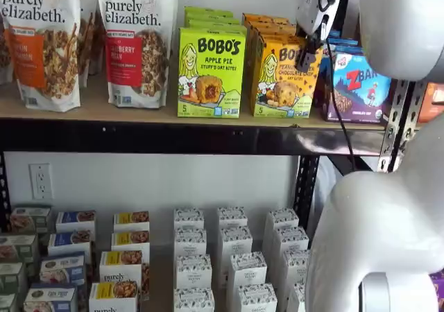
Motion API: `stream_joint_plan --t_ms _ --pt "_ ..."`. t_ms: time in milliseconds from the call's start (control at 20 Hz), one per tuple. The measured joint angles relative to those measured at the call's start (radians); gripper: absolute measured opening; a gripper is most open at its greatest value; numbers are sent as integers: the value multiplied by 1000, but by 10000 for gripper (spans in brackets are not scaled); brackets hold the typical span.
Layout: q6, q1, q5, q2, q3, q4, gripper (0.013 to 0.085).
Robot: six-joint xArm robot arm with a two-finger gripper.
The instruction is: Pick up the orange box on the top shelf, the fifth box from the left
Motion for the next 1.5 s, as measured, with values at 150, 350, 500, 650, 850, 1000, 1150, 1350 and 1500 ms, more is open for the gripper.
stream_joint_plan --t_ms 150,350,500,650,850,1000,1150,1350,1500 --pt "-1 -1 -2 -1 2 3 410" --pt "-2 -4 -4 -3 4 12 370" --pt "0 -1 6 1 -5 3 370" --pt "2 -1 25 4 -16 0 370" --pt "13 7 59 -14 -28 -13 370" --pt "21 10 78 -44 -19 -8 370" --pt "30 6 115 -91 -1 21 370" --pt "42 6 142 -185 64 43 370" --pt "51 12 151 -265 136 46 370"
